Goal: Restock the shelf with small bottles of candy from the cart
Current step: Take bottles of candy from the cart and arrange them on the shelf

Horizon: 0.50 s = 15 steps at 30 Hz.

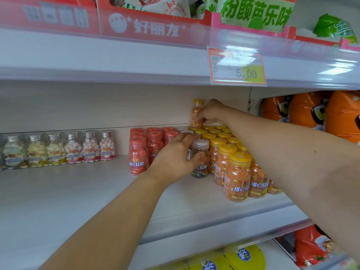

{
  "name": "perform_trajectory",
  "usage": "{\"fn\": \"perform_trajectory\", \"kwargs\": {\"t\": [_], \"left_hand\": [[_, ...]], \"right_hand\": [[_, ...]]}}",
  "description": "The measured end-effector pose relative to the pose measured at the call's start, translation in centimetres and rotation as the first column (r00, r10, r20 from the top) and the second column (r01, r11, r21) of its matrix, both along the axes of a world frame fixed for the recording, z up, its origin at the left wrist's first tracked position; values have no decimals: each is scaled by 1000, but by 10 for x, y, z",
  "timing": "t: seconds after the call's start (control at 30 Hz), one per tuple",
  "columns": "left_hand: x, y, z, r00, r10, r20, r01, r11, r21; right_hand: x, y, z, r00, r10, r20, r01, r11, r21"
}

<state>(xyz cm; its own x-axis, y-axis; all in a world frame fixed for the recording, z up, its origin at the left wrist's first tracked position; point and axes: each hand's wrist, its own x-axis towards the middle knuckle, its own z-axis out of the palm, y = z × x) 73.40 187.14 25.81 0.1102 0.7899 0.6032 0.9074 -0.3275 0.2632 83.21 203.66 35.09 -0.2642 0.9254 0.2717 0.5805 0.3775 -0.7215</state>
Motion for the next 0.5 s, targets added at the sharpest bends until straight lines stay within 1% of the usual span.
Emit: {"fn": "perform_trajectory", "kwargs": {"t": [0.23, 0.5], "left_hand": [[0, 2, 0, 1000, 0, 4, 0, 1000, -1], [0, 2, -1, 1000, 0, -6, 0, 1000, 16]], "right_hand": [[4, -6, -3, 997, 53, -51, -56, 996, -72], [9, -12, -3, 999, 48, -3, -48, 997, -53]]}}
